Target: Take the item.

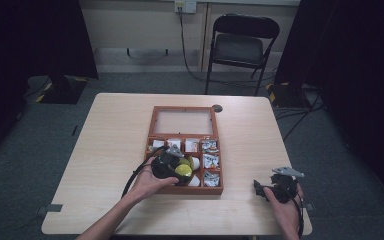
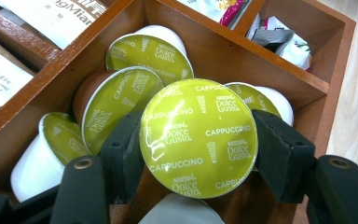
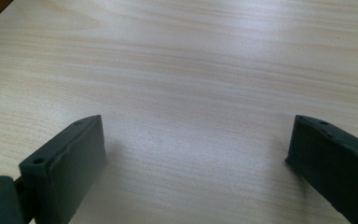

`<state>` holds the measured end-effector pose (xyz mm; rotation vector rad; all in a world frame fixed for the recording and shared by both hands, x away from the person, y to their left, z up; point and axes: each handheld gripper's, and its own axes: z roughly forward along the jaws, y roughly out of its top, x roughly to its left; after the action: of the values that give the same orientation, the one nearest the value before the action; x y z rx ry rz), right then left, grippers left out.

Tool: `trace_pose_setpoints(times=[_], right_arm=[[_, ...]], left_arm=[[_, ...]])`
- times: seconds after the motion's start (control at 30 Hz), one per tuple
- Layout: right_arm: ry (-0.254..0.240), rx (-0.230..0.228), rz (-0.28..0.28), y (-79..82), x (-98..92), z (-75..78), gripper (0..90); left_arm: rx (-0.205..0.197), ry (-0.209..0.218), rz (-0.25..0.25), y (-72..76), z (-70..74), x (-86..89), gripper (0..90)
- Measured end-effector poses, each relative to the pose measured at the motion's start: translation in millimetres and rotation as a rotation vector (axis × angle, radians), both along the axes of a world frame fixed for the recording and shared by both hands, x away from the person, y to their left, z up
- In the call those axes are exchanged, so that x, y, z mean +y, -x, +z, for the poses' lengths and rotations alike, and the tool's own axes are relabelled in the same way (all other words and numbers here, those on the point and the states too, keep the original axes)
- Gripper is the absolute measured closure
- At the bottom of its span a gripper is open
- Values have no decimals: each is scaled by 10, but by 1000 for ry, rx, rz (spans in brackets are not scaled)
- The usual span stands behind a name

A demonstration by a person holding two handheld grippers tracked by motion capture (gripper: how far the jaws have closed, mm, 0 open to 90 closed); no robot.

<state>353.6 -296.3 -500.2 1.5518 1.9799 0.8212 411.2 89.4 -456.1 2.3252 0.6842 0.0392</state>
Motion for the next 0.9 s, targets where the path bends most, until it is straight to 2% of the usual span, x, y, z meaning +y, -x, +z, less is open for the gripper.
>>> trace_pose_setpoints(times=[0.27,0.4,0.47,0.53,0.6,0.67,0.73,0.77,0.87,0.9], right_arm=[[0,0,1,1,-1,0,34],[0,0,1,0,-1,0,34],[0,0,1,1,-1,0,34],[0,0,0,0,-1,0,34],[0,0,1,0,-1,0,34],[0,0,1,1,-1,0,34],[0,0,1,0,-1,0,34],[0,0,1,0,-1,0,34],[0,0,1,0,-1,0,34],[0,0,1,0,-1,0,34]], left_arm=[[-11,23,-4,28,44,5,381],[-39,26,10,33,76,38,382],[-28,61,19,32,100,61,382],[-38,68,21,42,129,69,381],[-65,56,32,48,133,69,381],[-63,41,30,41,131,79,382],[-50,56,33,29,133,95,382],[-60,65,44,33,136,95,381],[-55,71,36,32,159,114,382],[-69,80,49,34,157,116,382]])
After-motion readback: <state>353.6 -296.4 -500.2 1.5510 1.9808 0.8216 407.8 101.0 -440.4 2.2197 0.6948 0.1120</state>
